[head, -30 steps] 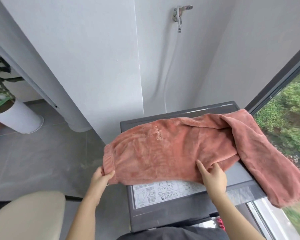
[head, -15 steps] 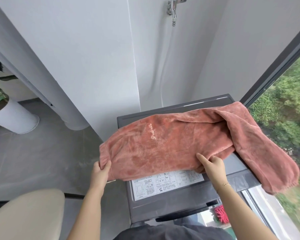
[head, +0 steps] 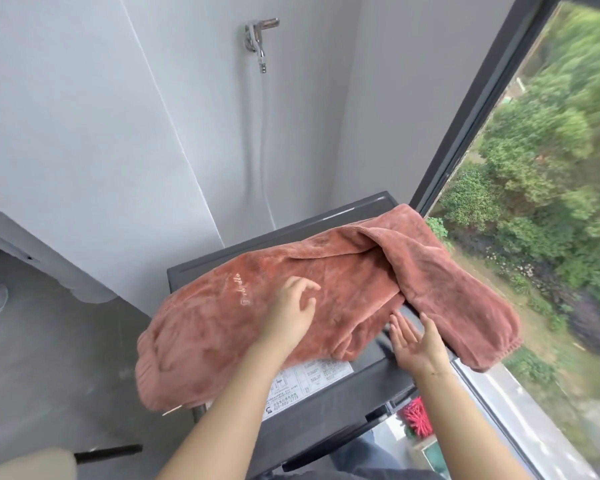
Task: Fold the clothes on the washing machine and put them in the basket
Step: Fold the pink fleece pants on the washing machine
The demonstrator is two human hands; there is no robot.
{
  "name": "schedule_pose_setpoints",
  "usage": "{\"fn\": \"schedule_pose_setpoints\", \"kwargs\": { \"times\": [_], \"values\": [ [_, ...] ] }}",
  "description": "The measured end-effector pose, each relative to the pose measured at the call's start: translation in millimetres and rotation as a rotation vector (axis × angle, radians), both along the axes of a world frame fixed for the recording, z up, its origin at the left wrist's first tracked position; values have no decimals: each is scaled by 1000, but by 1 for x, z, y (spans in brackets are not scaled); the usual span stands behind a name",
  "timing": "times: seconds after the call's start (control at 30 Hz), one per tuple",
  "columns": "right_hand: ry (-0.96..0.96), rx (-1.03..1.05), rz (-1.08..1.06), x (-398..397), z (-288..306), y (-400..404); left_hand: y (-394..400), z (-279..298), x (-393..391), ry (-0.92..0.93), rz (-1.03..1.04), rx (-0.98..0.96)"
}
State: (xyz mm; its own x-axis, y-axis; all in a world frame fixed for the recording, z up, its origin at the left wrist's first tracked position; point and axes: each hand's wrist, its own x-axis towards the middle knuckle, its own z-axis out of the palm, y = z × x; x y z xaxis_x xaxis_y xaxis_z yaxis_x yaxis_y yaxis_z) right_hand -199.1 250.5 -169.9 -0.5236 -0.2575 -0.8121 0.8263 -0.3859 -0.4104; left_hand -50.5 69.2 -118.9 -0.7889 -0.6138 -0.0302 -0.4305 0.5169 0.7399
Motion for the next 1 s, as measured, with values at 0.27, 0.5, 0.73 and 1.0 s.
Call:
{"fn": "schedule_pose_setpoints", "kwargs": {
  "times": [0.27, 0.5, 0.73, 1.0],
  "values": [
    [151, 100, -319, -75, 16, 27, 43, -43, -84, -521, -324, -80],
    [567, 435, -272, -172, 79, 27, 49, -48, -88, -554, -329, -97],
    [610, 234, 31, -268, 85, -41, 42, -28, -82, -445, -362, 195],
    [673, 523, 442, -247, 24, -65, 12, -17, -109, -238, 131, -52]
  ]
}}
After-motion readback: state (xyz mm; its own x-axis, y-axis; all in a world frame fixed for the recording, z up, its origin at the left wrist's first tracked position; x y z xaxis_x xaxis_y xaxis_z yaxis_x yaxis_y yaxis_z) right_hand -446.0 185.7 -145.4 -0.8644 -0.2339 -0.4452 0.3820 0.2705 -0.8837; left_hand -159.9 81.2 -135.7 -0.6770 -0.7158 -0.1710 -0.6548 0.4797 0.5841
